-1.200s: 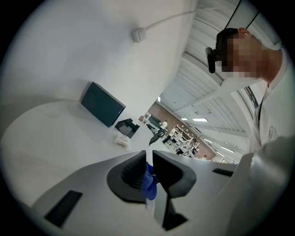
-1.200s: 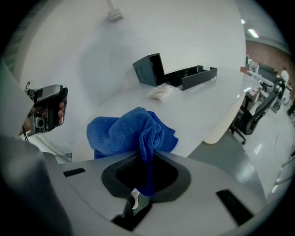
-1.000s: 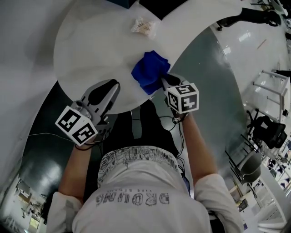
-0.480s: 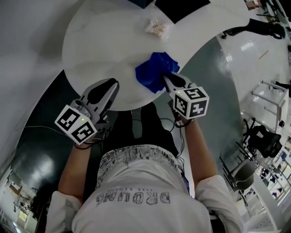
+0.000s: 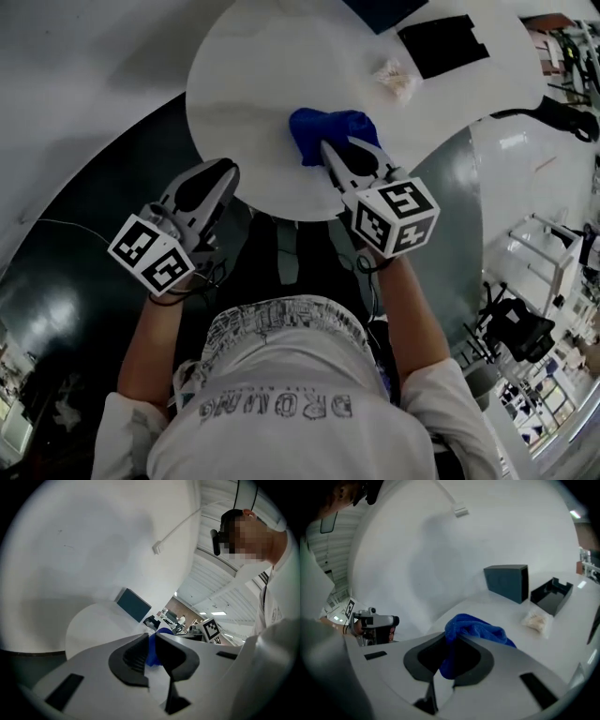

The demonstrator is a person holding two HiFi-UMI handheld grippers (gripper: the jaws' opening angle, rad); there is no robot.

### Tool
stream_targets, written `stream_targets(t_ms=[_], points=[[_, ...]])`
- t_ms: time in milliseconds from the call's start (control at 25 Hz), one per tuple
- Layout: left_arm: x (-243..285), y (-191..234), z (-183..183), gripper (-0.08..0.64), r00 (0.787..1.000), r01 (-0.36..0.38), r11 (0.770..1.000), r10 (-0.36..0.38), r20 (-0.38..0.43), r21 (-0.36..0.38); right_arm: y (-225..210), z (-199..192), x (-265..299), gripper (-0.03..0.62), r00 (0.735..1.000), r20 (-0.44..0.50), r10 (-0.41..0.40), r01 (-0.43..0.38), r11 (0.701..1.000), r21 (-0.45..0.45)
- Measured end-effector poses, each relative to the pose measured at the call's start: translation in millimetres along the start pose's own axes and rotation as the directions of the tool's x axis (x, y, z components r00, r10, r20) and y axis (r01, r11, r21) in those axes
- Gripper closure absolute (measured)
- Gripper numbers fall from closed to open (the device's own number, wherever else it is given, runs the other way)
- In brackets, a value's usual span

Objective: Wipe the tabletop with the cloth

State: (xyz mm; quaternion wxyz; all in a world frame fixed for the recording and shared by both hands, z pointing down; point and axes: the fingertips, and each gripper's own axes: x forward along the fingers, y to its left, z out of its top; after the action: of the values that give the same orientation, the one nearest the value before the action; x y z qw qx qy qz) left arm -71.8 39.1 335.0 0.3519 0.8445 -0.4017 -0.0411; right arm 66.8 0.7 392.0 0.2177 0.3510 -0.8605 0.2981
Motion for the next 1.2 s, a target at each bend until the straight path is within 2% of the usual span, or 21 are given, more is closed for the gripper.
stream_targets(t_ms=[200, 560, 800, 1000, 1200], points=[[-44, 31, 14, 0.500, 0.996, -0.068, 0.997, 0.069, 0.058, -0.019, 57, 23, 36, 0.551, 0.994, 0.004, 0.107, -0.107, 0.993, -0.058], [-115, 69, 18, 0.500, 0.978, -0.161, 0.984, 0.169, 0.124, -0.073, 144, 18, 93, 0.551, 0.969, -0.078, 0.235, -0.243, 0.962, -0.121], [-119, 82, 8, 0.500, 0.972, -0.186, 0.978, 0.198, 0.130, -0.096, 146, -16, 122, 0.551, 0.954, -0.156, 0.257, -0.276, 0.954, -0.117], [-121, 85, 2, 0.500, 0.970, -0.200, 0.974, 0.213, 0.120, -0.111, 127, -54, 140, 0.551, 0.948, -0.233, 0.218, -0.245, 0.965, -0.092], [-119, 84, 1, 0.500, 0.972, -0.195, 0.975, 0.207, 0.109, -0.109, 115, -68, 147, 0.551, 0.945, -0.267, 0.190, -0.221, 0.971, -0.094]])
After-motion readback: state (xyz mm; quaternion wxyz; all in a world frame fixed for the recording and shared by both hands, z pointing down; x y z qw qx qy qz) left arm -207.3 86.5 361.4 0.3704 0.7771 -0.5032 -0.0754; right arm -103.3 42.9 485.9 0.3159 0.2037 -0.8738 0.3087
